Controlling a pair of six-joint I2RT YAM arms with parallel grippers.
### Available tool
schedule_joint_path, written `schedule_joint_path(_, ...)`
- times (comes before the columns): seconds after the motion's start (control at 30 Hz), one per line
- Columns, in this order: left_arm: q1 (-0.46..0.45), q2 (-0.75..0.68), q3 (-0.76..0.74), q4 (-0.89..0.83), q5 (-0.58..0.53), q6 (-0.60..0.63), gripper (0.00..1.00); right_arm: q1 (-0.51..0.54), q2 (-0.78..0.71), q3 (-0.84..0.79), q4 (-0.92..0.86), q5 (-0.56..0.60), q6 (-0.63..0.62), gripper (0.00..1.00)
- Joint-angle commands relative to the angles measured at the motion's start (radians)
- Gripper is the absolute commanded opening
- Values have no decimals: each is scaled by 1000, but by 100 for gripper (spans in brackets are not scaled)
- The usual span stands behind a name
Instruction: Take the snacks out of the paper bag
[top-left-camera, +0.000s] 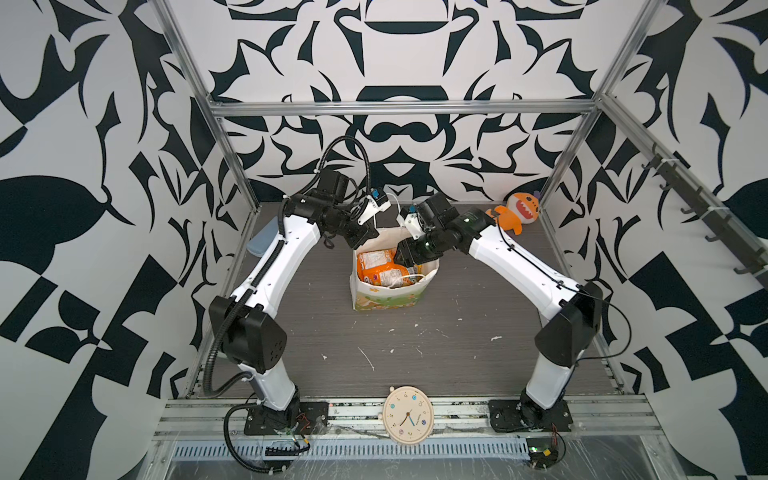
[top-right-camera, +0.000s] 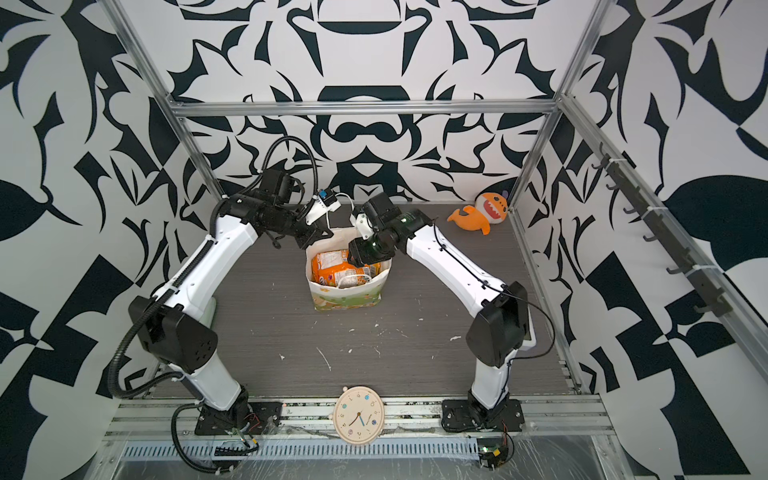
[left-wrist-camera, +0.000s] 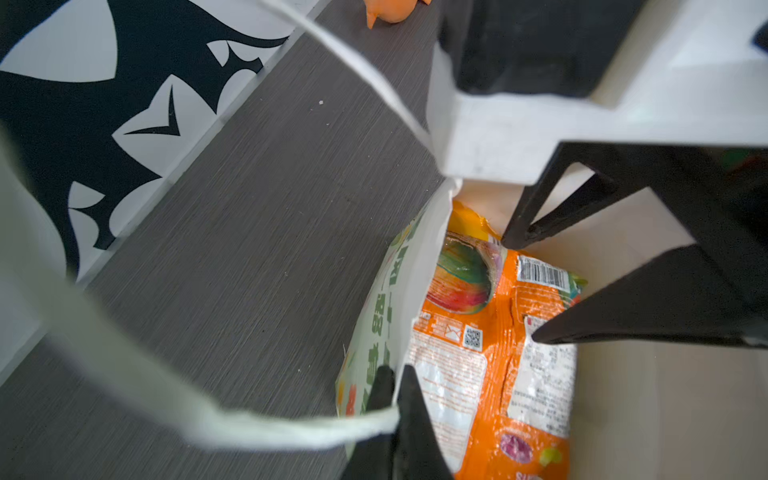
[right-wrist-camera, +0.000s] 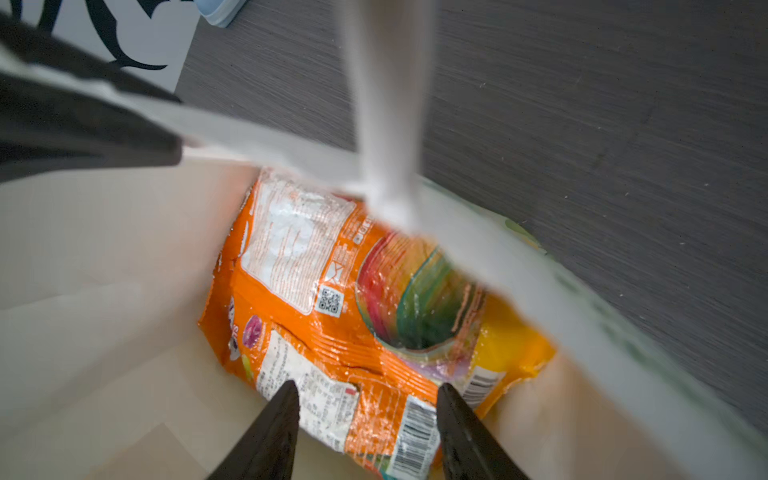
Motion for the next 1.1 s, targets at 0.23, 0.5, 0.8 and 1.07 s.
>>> schedule_joint_path(0.23, -76, -131, -99, 105, -62, -35, 0, 4, -116, -73, 104, 110, 54, 70)
schedule_joint_path(0.5, -94, -192, -188, 193, -77, -49, 0, 4, -112, -158, 176, 66, 25, 78)
schedule_joint_path(0.8, -104, -208, -194, 196, -90, -54, 0, 24, -21, -158, 253, -97, -3, 68)
schedule_joint_path(1.07, -106, -204, -207, 215, -100, -57, 0, 37, 10, -134, 261, -135, -13, 33)
